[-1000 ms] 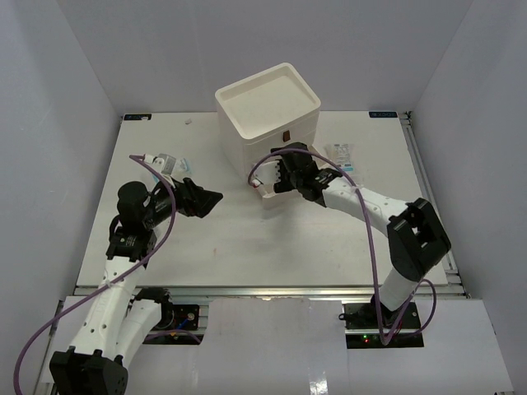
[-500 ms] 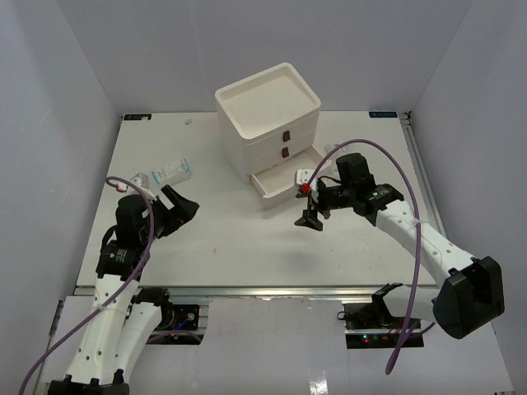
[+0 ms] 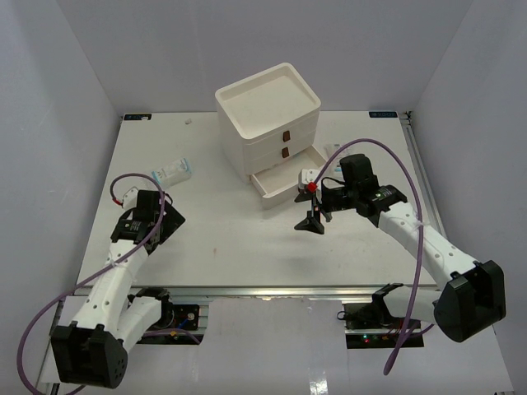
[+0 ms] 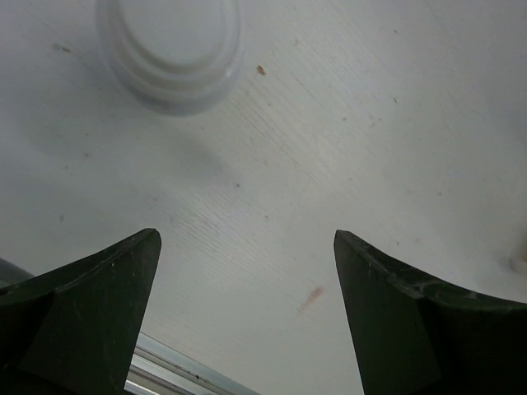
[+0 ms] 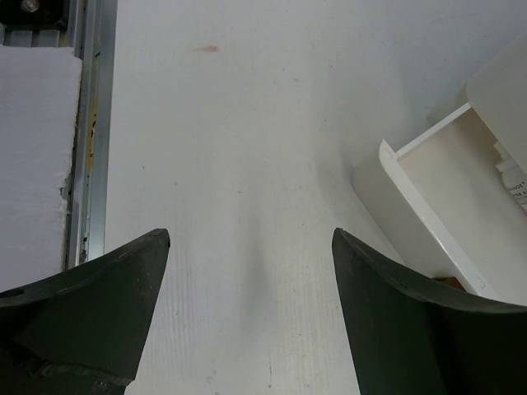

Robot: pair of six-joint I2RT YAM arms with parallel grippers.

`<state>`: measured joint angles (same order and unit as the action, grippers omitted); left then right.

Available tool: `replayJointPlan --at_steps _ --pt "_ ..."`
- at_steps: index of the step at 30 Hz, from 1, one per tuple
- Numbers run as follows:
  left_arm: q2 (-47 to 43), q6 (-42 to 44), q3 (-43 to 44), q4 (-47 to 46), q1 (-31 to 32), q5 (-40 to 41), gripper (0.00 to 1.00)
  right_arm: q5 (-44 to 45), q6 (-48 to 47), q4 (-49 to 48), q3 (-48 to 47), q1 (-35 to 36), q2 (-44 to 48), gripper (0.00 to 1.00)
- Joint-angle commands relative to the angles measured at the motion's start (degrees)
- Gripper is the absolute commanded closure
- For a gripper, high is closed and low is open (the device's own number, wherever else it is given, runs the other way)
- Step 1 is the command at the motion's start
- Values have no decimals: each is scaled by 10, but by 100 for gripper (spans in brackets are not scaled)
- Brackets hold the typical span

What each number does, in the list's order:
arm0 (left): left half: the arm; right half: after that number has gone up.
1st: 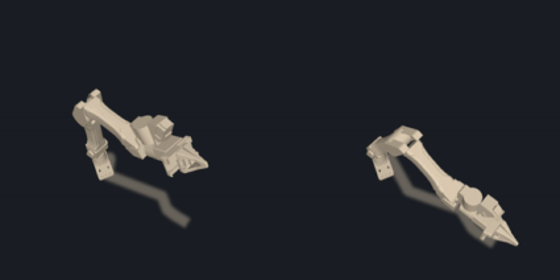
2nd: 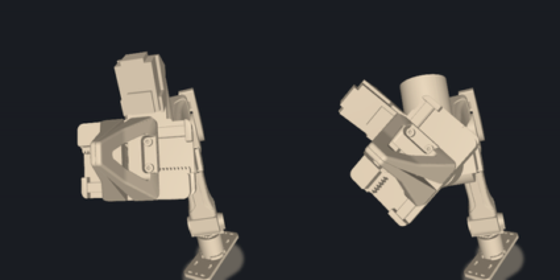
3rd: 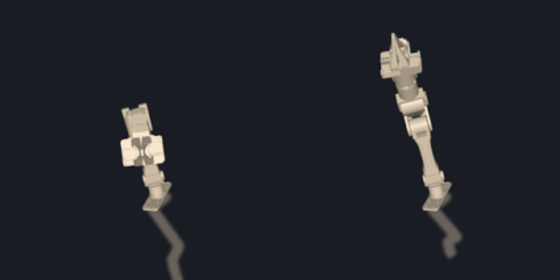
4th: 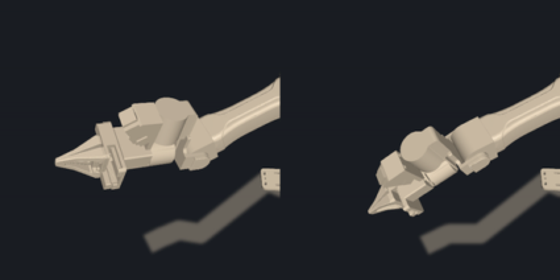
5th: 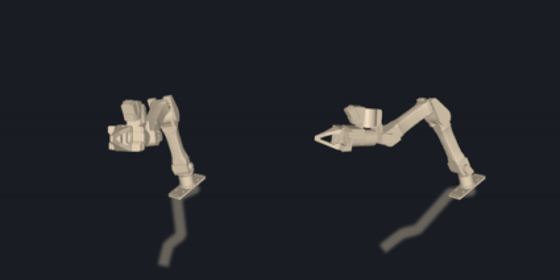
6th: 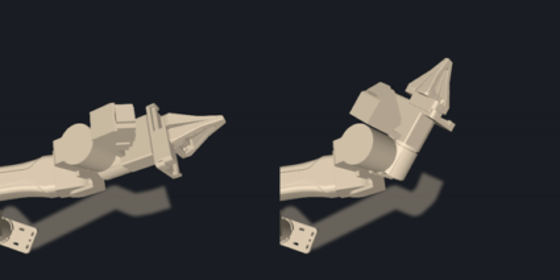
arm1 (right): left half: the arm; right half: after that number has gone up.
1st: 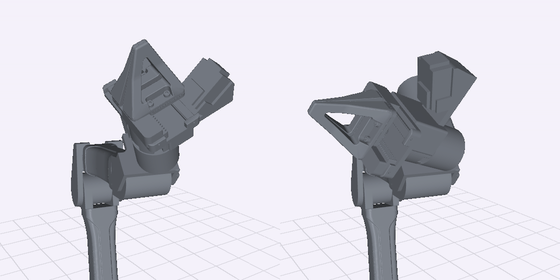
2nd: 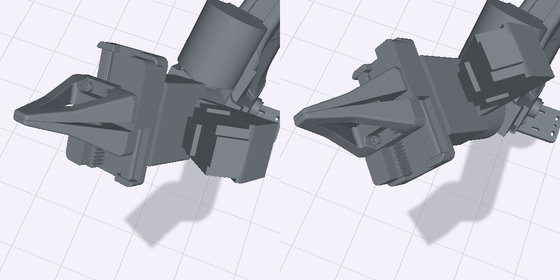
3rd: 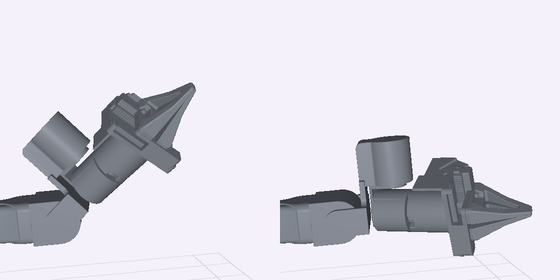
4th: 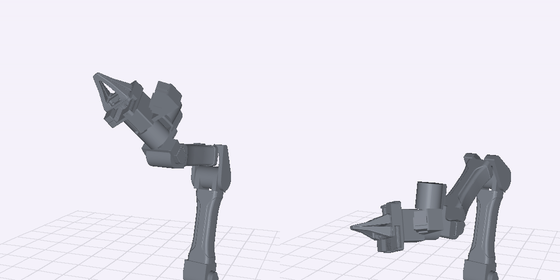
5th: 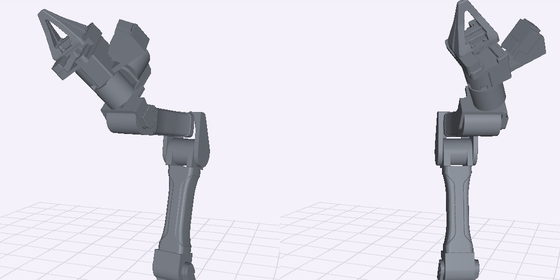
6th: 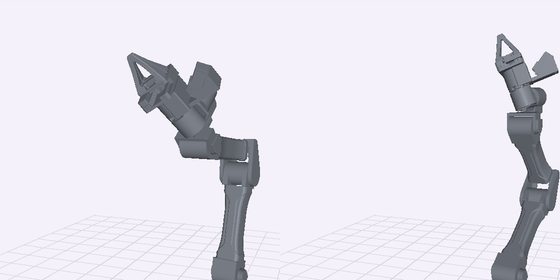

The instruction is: Organize the makeup

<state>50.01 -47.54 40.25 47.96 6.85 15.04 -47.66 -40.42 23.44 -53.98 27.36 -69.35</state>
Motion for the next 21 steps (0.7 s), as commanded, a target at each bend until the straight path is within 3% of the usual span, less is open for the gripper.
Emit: replayJointPlan --at_steps 1,15,21 --pt "49 3 21 -43 -1 124 2 -23 7 -20 -1 -7 26 14" --pt "168 78 15 -209 -1 223 2 -46 11 -20 4 -27 40 14" --pt "186 112 -12 -253 -1 262 10 -49 11 -20 4 -32 41 14"
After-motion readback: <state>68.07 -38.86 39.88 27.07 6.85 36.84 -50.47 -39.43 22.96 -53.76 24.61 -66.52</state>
